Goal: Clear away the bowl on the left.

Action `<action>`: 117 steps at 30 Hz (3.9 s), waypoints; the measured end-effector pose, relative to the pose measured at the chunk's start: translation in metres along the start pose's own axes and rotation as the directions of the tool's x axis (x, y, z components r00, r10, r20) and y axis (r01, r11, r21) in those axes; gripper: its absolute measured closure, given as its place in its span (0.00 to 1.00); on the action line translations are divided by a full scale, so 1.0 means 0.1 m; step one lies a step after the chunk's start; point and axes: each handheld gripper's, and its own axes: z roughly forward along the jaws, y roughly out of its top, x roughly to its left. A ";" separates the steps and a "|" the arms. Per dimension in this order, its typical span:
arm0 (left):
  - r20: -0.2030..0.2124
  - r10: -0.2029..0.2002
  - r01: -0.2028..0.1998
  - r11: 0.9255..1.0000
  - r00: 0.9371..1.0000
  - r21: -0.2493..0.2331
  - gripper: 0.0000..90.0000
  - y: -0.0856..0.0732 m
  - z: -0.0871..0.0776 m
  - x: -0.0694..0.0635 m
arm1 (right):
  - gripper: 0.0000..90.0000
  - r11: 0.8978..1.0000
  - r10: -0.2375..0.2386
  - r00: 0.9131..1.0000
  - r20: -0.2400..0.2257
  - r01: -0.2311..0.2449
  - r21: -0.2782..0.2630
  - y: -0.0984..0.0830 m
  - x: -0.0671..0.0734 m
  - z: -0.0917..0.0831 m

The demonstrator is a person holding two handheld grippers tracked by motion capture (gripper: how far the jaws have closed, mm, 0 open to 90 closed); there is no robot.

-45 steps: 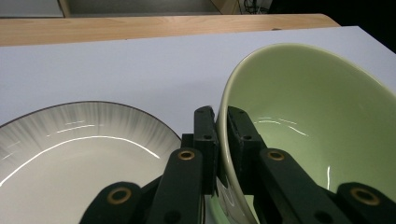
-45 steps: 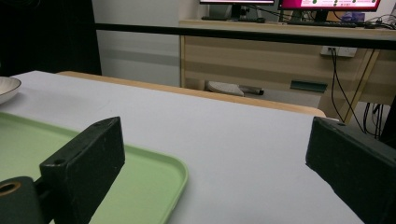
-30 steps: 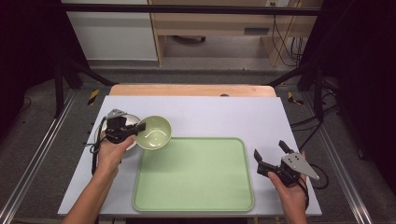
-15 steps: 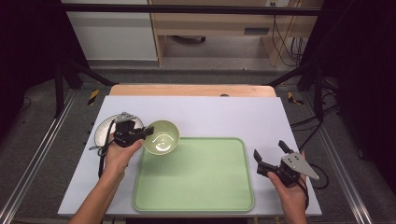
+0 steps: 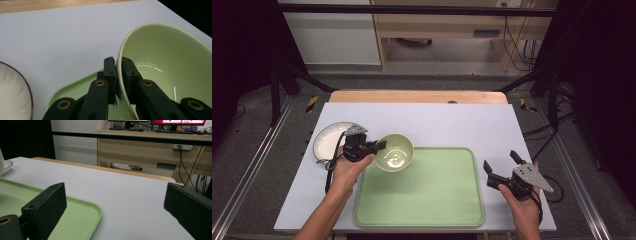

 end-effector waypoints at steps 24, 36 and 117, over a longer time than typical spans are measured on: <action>0.087 0.073 -0.078 0.995 0.994 0.055 0.92 -0.10 0.16 -0.36 | 0.05 0.998 -0.050 0.999 -0.009 0.049 -0.047 0.01 0.01 0.00; 0.119 0.112 -0.124 0.988 0.986 0.094 0.92 -0.15 0.26 -0.51 | 0.05 0.998 -0.045 0.999 -0.014 0.045 -0.038 0.01 0.02 0.00; 0.166 0.037 -0.065 0.984 0.985 0.168 0.91 -0.36 0.41 -0.41 | 0.05 0.999 -0.052 0.999 -0.012 0.052 -0.008 -0.01 0.05 0.03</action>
